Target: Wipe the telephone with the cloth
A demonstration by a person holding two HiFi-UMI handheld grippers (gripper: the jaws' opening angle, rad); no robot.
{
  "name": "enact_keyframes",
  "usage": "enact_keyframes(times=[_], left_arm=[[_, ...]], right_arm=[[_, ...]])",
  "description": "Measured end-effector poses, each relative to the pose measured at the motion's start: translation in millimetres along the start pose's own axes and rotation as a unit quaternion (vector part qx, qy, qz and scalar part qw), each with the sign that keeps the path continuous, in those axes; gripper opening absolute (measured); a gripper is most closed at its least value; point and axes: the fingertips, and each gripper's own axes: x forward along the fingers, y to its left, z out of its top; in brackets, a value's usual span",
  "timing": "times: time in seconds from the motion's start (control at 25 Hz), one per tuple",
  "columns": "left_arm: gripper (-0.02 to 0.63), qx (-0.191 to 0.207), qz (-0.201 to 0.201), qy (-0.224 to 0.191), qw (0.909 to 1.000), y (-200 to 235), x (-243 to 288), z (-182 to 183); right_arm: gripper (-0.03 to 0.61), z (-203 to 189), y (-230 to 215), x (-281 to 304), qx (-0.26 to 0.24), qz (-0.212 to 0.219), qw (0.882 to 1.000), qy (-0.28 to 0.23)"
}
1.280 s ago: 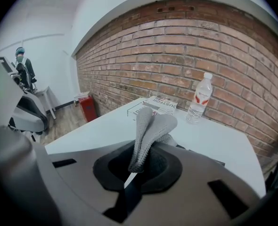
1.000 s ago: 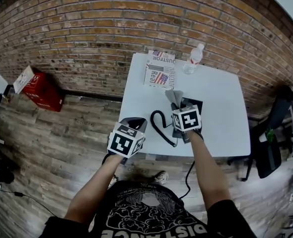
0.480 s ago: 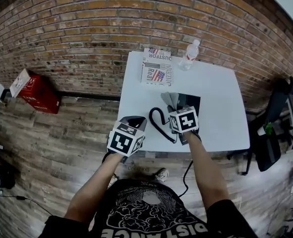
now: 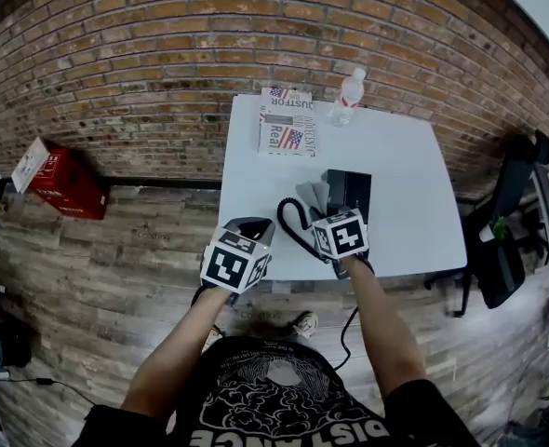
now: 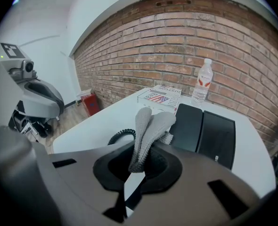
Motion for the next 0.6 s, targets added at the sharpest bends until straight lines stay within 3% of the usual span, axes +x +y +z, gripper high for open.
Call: enact_keyframes(times=[0.6], left_arm=[[0.006, 0.012, -0.033, 0.012, 0.9993, -12, 4, -11]], right_arm=[[0.011, -41, 27, -11, 0.028, 0.006, 1.0, 0.01]])
